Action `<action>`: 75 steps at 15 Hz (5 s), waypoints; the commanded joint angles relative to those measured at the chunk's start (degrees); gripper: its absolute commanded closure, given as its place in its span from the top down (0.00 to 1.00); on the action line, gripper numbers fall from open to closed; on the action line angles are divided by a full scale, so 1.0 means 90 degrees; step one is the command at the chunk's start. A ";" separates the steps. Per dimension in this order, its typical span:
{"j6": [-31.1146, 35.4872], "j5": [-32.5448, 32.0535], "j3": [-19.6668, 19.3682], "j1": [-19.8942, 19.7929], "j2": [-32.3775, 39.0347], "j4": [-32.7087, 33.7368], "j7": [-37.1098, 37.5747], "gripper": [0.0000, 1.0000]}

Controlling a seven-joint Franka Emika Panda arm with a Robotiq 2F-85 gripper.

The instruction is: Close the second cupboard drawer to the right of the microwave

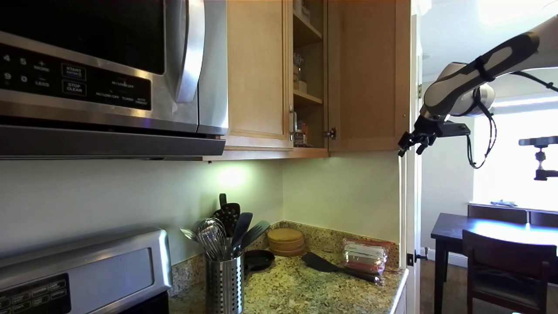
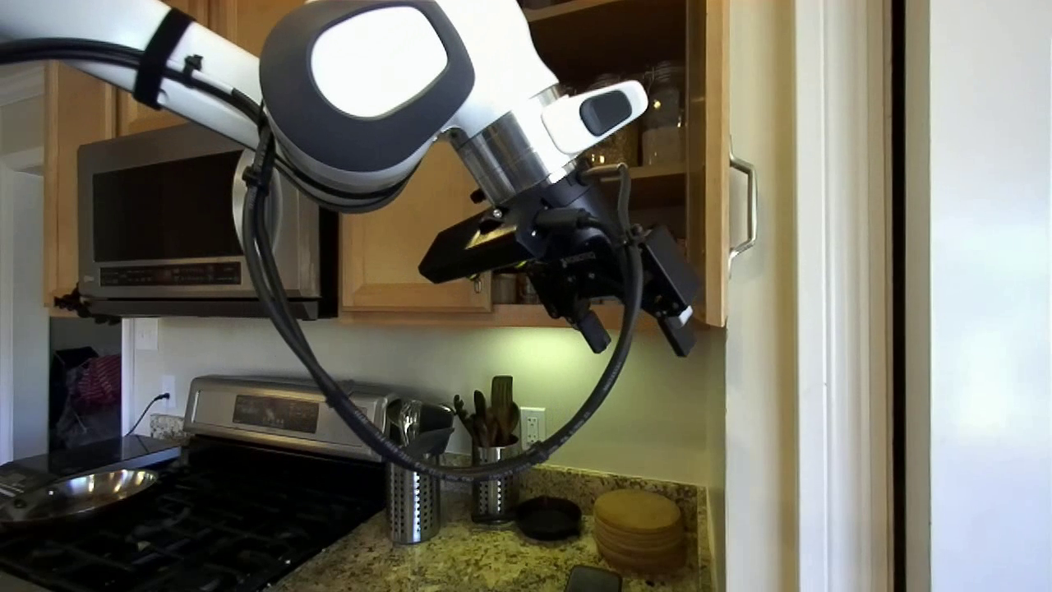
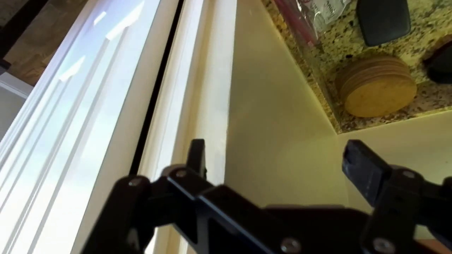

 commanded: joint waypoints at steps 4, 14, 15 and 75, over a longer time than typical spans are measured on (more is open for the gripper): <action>0.0681 0.0455 -0.0217 -0.0008 0.0464 0.0478 -0.0203 1.00; 0.0784 0.1955 -0.0632 0.0725 0.0485 0.0702 -0.1384 1.00; 0.0805 0.2113 -0.0674 0.0835 0.0462 0.0700 -0.1551 1.00; -0.0846 0.6462 -0.0707 0.1461 -0.0752 0.0163 -0.4532 0.04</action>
